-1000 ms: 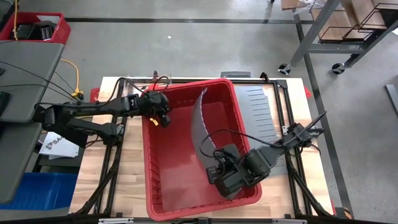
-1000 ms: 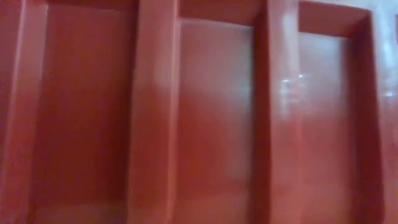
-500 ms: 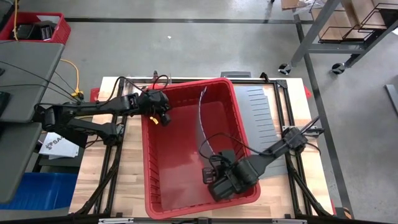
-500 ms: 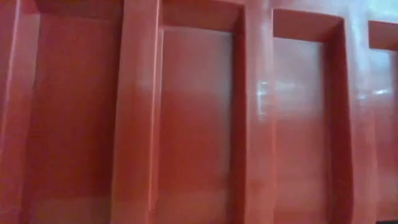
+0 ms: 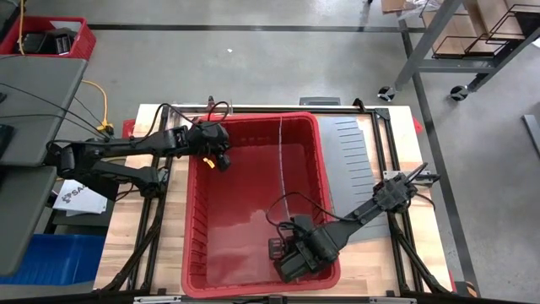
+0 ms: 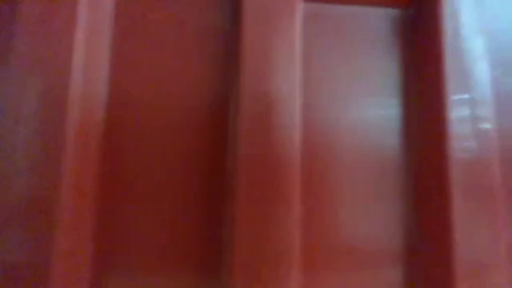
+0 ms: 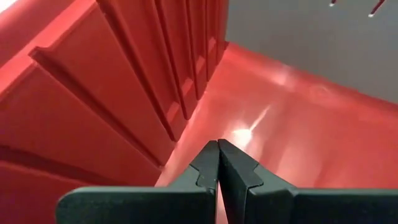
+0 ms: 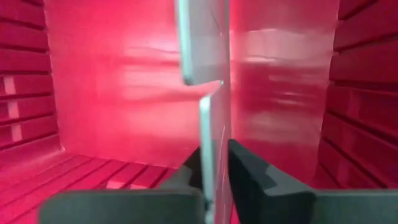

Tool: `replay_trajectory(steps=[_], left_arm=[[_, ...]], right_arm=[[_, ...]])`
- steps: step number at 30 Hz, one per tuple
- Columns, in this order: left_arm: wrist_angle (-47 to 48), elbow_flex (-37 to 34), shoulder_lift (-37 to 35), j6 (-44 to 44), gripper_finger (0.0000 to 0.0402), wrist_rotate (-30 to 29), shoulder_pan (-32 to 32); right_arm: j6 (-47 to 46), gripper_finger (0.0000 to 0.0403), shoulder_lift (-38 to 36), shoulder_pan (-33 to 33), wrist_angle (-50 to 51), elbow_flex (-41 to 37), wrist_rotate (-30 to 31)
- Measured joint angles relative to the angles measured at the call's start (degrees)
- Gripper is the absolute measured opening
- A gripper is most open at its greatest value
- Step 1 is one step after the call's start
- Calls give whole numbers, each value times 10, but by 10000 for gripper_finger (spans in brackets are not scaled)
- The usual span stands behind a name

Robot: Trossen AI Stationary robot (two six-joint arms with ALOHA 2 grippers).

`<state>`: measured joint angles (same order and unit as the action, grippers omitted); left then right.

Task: Sort blocks
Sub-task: Assemble the bin divider into the red bin

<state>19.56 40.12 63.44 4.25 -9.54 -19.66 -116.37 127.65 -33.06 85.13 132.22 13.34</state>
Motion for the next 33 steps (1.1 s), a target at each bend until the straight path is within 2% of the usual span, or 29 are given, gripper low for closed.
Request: replay_trajectory(steps=[9,17,24,28,31,33], left_arm=[[-1,0,0,0,0,2,0],[-2,0,0,0,0,4,-3],[-1,0,0,-5,0,3,-3],[-1,0,0,-4,0,3,-3],[-3,0,-1,-5,0,8,-3],[-19,0,-6,-19,0,43,-3]], right_arm=[[13,136,-1,4,3,0,6],[48,161,-33,7,8,1,-1],[82,161,-94,7,51,1,4],[131,154,-141,10,50,2,92],[204,112,-153,19,50,2,156],[264,50,-152,28,48,1,194]])
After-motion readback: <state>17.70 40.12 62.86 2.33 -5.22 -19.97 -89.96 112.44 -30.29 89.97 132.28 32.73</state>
